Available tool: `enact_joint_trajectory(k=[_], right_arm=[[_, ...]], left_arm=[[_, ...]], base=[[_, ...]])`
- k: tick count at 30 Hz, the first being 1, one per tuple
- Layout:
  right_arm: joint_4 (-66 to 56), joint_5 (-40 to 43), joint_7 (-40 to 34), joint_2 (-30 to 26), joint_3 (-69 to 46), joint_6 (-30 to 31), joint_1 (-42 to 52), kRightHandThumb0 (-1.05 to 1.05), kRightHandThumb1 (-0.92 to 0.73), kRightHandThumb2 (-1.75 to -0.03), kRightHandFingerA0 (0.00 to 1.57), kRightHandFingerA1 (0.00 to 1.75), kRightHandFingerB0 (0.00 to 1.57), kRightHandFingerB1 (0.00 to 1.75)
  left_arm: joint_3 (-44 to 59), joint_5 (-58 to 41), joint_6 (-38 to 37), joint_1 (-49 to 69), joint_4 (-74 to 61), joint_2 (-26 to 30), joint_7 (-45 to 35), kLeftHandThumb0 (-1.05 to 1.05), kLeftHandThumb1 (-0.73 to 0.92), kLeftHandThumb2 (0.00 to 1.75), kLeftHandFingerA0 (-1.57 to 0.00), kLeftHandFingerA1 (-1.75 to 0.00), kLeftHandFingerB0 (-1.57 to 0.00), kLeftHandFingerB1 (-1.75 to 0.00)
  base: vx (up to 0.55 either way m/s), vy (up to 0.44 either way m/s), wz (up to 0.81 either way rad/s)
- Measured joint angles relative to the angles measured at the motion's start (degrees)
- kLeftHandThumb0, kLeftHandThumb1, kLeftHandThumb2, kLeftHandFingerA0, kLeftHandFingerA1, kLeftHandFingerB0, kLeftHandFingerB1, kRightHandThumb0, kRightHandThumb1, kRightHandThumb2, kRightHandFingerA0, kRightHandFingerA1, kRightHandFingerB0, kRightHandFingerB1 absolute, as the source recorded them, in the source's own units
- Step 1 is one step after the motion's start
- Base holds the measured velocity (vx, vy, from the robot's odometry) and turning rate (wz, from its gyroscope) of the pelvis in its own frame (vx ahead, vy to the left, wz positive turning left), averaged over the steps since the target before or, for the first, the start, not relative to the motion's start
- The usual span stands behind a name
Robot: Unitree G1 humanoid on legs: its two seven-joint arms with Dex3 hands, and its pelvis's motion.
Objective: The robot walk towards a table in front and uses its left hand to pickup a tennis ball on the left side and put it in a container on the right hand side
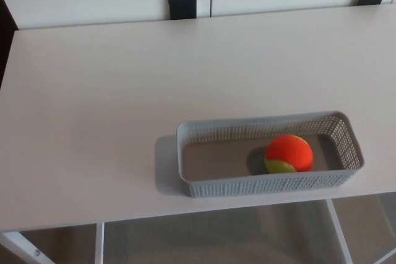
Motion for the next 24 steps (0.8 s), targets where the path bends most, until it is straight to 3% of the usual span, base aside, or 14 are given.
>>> enact_joint_trajectory(k=[5,6,7,8,9,10,11,12,13,14,17,19,20,24], right_arm=[[1.0,0.0,0.0,0.3,0.0,-0.1,-0.1,-0.50,-0.46,-0.77,0.71,0.62,0.51,0.53],[1.2,0.0,0.0,0.4,0.0,-0.1,-0.2,-0.50,-0.45,-0.77,0.70,0.62,0.51,0.53],[1.3,0.0,0.0,0.4,0.0,-0.1,-0.2,-0.49,-0.45,-0.77,0.70,0.62,0.51,0.53],[1.5,0.0,0.0,0.4,0.0,-0.1,-0.3,-0.49,-0.45,-0.77,0.70,0.62,0.51,0.53],[1.5,0.0,0.0,0.4,0.0,-0.1,-0.4,-0.49,-0.45,-0.77,0.70,0.62,0.51,0.53],[1.6,0.0,0.0,0.4,0.0,-0.1,-0.5,-0.47,-0.46,-0.77,0.70,0.62,0.52,0.54],[1.6,0.0,0.0,0.4,0.0,-0.1,-0.6,-0.47,-0.46,-0.77,0.70,0.62,0.52,0.54],[1.6,0.0,0.0,0.4,0.0,-0.1,-0.6,-0.48,-0.45,-0.77,0.72,0.64,0.52,0.54],[1.5,0.0,0.0,0.5,-0.1,-0.1,-0.7,-0.48,-0.45,-0.77,0.72,0.64,0.52,0.54],[1.5,0.0,0.0,0.5,-0.1,-0.3,-0.8,-0.48,-0.45,-0.77,0.72,0.63,0.52,0.54],[1.8,0.0,0.0,0.4,-0.2,-0.8,-1.0,-0.49,-0.46,-0.78,0.74,0.64,0.52,0.54],[2.1,-0.1,-0.1,0.4,-0.1,-1.1,-1.0,-0.49,-0.46,-0.78,0.72,0.63,0.51,0.54],[2.2,-0.1,-0.1,0.4,-0.1,-1.2,-1.0,-0.49,-0.46,-0.78,0.74,0.64,0.51,0.53],[2.6,-0.1,-0.1,0.4,-0.1,-1.4,-1.2,-0.46,-0.45,-0.76,0.74,0.63,0.51,0.53]], left_arm=[[-1.3,0.1,-0.2,-5.6,12.7,-0.2,4.4,-0.70,0.61,0.96,-0.05,-0.47,-0.02,-0.40],[-1.5,0.1,-0.2,-6.7,15.7,-0.1,5.5,-0.36,0.52,1.07,-0.03,-0.51,0.00,-0.48],[-1.7,0.2,-0.3,-7.5,18.0,0.0,6.4,-0.70,0.60,0.94,-0.06,-0.47,-0.03,-0.40],[-1.9,0.2,-0.3,-8.2,20.0,0.1,7.3,-0.70,0.60,0.94,-0.06,-0.47,-0.03,-0.40],[-1.9,0.1,-0.5,-8.9,22.1,0.3,8.1,-0.69,0.81,0.64,-0.15,-0.38,-0.12,-0.29],[-2.0,0.1,-0.7,-9.7,24.4,0.6,9.2,-0.36,0.52,1.06,-0.02,-0.50,0.00,-0.49],[-2.1,0.0,-1.0,-10.5,26.7,1.0,10.4,-0.36,0.52,1.06,-0.02,-0.50,0.00,-0.49],[-2.2,0.0,-1.2,-10.8,27.5,1.2,10.8,-0.65,0.80,0.64,-0.15,-0.37,-0.10,-0.29],[-2.3,-0.3,-1.7,-11.8,29.8,1.5,12.2,-0.65,0.80,0.64,-0.15,-0.37,-0.10,-0.29],[-2.4,-0.5,-2.2,-12.4,31.1,1.9,13.1,-0.66,0.56,0.93,-0.09,-0.48,-0.01,-0.41],[-2.8,-1.4,-3.8,-13.7,33.9,2.7,15.6,-0.82,0.58,0.87,-0.01,-0.42,-0.05,-0.37],[-2.9,-1.9,-5.1,-14.4,35.1,2.8,16.9,-0.81,0.56,0.86,0.00,-0.42,-0.04,-0.36],[-3.0,-2.2,-5.7,-14.7,35.5,2.9,17.4,-0.36,0.48,1.02,-0.01,-0.51,0.00,-0.49],[-3.5,-3.3,-7.9,-15.2,36.2,3.1,18.9,-0.34,0.51,1.03,-0.01,-0.50,0.00,-0.48]], base=[[0.00,0.000,0.00],[0.00,0.000,0.00],[0.00,0.000,0.00],[0.00,0.000,0.00],[0.00,0.000,0.00],[0.00,0.000,0.00],[0.00,0.000,0.00],[0.00,0.000,0.00],[0.00,0.000,0.00],[0.00,0.000,0.00],[0.00,0.000,0.00],[0.00,0.000,0.00],[0.00,0.000,0.00],[0.00,0.000,0.00]])
